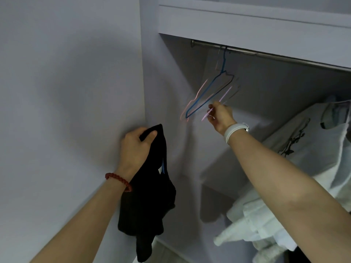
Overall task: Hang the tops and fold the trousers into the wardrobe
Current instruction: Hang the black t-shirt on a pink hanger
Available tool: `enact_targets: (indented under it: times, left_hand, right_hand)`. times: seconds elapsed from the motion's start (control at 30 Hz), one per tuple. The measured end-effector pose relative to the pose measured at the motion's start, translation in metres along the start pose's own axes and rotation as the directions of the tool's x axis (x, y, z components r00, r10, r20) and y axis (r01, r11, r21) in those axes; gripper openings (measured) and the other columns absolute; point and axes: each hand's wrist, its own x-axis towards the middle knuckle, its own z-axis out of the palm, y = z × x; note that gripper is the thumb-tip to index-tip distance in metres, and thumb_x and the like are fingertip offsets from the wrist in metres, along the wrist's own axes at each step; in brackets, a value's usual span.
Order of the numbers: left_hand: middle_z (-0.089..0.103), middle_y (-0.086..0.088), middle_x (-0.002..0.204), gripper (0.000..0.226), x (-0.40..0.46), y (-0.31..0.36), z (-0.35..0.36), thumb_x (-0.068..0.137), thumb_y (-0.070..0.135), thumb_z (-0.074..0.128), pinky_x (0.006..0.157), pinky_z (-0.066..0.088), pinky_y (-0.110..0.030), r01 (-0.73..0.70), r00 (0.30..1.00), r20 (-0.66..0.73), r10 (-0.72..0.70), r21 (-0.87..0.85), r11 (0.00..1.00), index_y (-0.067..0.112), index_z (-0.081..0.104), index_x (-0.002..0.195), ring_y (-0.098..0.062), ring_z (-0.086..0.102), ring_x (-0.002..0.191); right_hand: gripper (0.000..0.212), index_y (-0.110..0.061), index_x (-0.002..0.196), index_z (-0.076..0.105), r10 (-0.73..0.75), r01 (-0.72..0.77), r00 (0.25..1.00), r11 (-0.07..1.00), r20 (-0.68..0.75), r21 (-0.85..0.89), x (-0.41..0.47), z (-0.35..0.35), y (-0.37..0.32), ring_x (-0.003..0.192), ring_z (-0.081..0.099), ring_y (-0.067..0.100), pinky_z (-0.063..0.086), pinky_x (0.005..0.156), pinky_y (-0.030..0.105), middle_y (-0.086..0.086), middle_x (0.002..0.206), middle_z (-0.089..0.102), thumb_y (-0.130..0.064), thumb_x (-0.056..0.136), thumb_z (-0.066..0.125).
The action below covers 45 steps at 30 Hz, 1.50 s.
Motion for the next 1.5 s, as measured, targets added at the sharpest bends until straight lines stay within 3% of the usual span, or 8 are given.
enact_targets:
  times: [0.23,0.37,0.53,0.7,0.8,1.0,1.13,1.5]
  left_hand:
    - [0.061,-0.009,0.116,0.026,-0.015,-0.003,0.005,0.095,0.022,0.052,0.098,0.044,-0.037,0.035,0.98,0.193,-0.048,0.072,0.997,0.007,0.061,0.114,-0.023,0.057,0.108]
    - [0.057,-0.002,0.085,0.016,-0.029,-0.003,0.01,0.098,0.02,0.045,0.074,0.045,-0.028,0.057,0.961,0.268,-0.073,0.064,0.996,0.007,0.055,0.099,-0.019,0.056,0.084]
    - [0.05,-0.001,0.081,0.01,-0.039,-0.01,0.017,0.099,0.015,0.041,0.062,0.039,-0.025,0.008,0.942,0.329,-0.07,0.187,0.982,0.009,0.047,0.095,-0.02,0.05,0.082]
    - [0.057,-0.009,0.105,0.025,-0.054,-0.015,0.017,0.096,0.009,0.045,0.079,0.038,-0.018,-0.101,0.923,0.384,-0.003,0.249,0.963,-0.002,0.056,0.116,-0.02,0.053,0.095]
    - [0.058,-0.005,0.093,0.023,-0.06,-0.018,0.016,0.095,0.012,0.049,0.06,0.037,-0.01,-0.078,0.918,0.396,-0.032,0.258,0.963,-0.002,0.06,0.109,-0.016,0.054,0.083]
    - [0.057,-0.001,0.083,0.015,-0.078,-0.023,0.007,0.096,0.013,0.049,0.058,0.037,-0.007,-0.025,0.945,0.323,-0.04,0.195,0.98,0.004,0.061,0.098,-0.015,0.053,0.081]
    - [0.062,-0.004,0.094,0.014,-0.09,-0.05,-0.004,0.096,0.016,0.048,0.079,0.042,-0.021,0.035,0.956,0.282,-0.083,0.173,0.984,0.01,0.06,0.099,-0.016,0.056,0.089]
    - [0.054,0.009,0.071,0.021,-0.177,-0.197,0.053,0.093,0.007,0.052,0.058,0.039,-0.005,0.232,0.926,0.244,-0.288,0.235,0.944,0.021,0.052,0.077,0.001,0.051,0.065]
  right_hand:
    - [0.02,-0.013,0.075,0.044,-0.112,0.112,0.993,0.994,0.038,-0.002,-0.02,-0.031,-0.004,0.058,0.049,0.013,0.044,0.053,0.021,0.003,0.066,0.043,0.0,0.09,0.042]
    - [0.033,-0.018,0.108,0.043,-0.135,0.138,0.987,0.99,0.081,-0.025,-0.047,-0.058,0.012,0.057,0.049,0.015,0.047,0.062,0.025,0.003,0.07,0.045,0.009,0.088,0.037]
    - [0.048,-0.022,0.091,0.044,-0.016,0.032,0.976,0.997,0.219,-0.071,-0.103,-0.098,0.076,0.054,0.054,0.01,0.05,0.059,0.025,0.001,0.074,0.048,0.024,0.081,0.034]
    - [0.026,-0.016,0.084,0.052,0.141,-0.108,0.971,0.979,0.195,-0.172,-0.128,-0.137,0.111,0.065,0.064,0.011,0.05,0.07,0.027,-0.001,0.073,0.063,0.01,0.084,0.051]
    - [0.014,-0.017,0.089,0.057,0.219,-0.195,0.965,0.968,0.145,-0.16,-0.127,-0.138,0.114,0.042,0.047,0.007,0.044,0.047,0.02,-0.002,0.059,0.049,-0.003,0.086,0.06]
    - [0.012,-0.006,0.101,0.059,0.375,-0.239,0.924,0.715,0.072,-0.657,-0.155,-0.148,0.204,0.028,0.037,-0.001,0.03,0.035,0.016,0.0,0.062,0.043,-0.012,0.091,0.055]
    - [0.018,-0.002,0.106,0.059,0.451,-0.329,0.892,0.674,0.016,-0.662,-0.174,-0.18,0.255,0.038,0.048,-0.001,0.037,0.041,0.013,0.003,0.068,0.052,-0.005,0.093,0.047]
    - [0.017,-0.009,0.081,0.054,0.695,-0.638,0.69,0.451,-0.202,-0.624,-0.197,-0.274,0.422,0.051,0.042,0.016,0.033,0.051,0.021,0.008,0.065,0.049,-0.003,0.093,0.045]
